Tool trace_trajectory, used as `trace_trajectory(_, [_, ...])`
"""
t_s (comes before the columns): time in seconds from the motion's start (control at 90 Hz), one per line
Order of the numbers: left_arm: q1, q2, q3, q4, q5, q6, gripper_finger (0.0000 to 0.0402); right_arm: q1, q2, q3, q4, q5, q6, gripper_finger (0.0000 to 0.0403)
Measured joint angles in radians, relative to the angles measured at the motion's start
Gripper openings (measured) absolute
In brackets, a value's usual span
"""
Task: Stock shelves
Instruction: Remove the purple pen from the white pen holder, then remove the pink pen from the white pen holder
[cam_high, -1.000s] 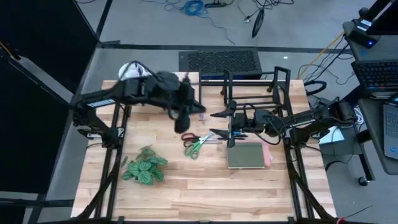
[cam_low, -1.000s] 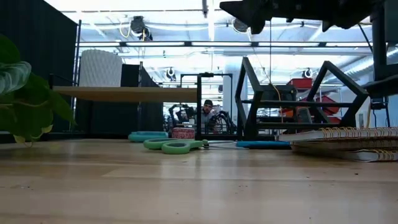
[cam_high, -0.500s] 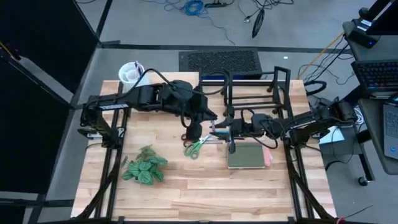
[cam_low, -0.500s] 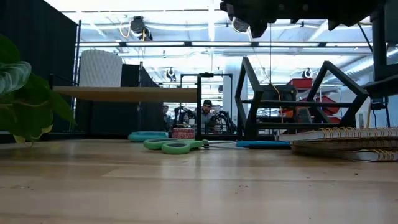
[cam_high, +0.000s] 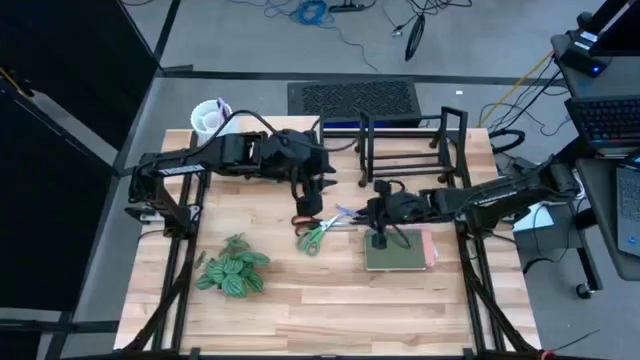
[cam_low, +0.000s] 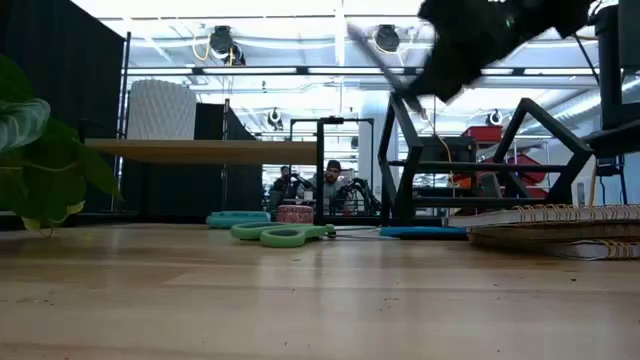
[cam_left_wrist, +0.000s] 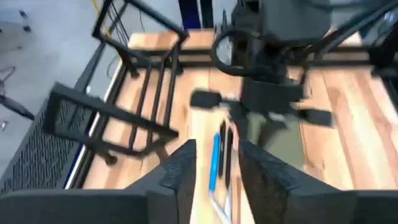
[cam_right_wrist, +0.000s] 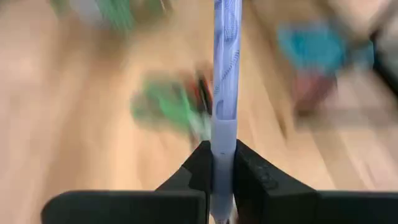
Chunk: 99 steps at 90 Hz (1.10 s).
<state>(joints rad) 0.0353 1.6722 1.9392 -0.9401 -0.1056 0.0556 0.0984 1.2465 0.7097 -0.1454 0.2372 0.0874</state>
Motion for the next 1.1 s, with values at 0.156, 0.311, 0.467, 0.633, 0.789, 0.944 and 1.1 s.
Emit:
trace_trajectory(0.156, [-0.009,0.000,-0.013,-0.097,-0.008,-0.021,0.0131,-0.037,0.028,-0.001,-0.236,0.027,0.034,0.0021])
trace_trajectory(0.311, [-0.010,0.008,-0.052,-0.103,-0.007,-0.021,0.0132,-0.068,0.083,-0.001,-0.275,0.022,0.013,0.0020])
trace_trajectory(0.467, [-0.009,0.006,-0.065,-0.082,-0.008,-0.016,0.0132,-0.073,0.153,-0.001,-0.303,0.019,0.010,0.0020])
trace_trajectory(0.633, [-0.012,0.006,-0.066,-0.082,-0.008,-0.016,0.0132,-0.072,0.216,-0.001,-0.311,-0.013,0.024,0.0037])
trace_trajectory(0.789, [-0.011,0.006,-0.066,-0.095,-0.008,-0.021,0.0132,-0.072,0.239,-0.001,-0.297,0.000,0.056,0.0099])
trace_trajectory(0.944, [-0.011,0.006,-0.066,-0.104,-0.008,-0.023,0.0132,-0.070,0.220,-0.001,-0.289,-0.004,0.069,0.0168])
trace_trajectory(1.1, [-0.011,0.006,-0.066,-0.103,-0.008,-0.023,0.0132,-0.070,0.146,-0.001,-0.294,-0.053,0.146,0.0215])
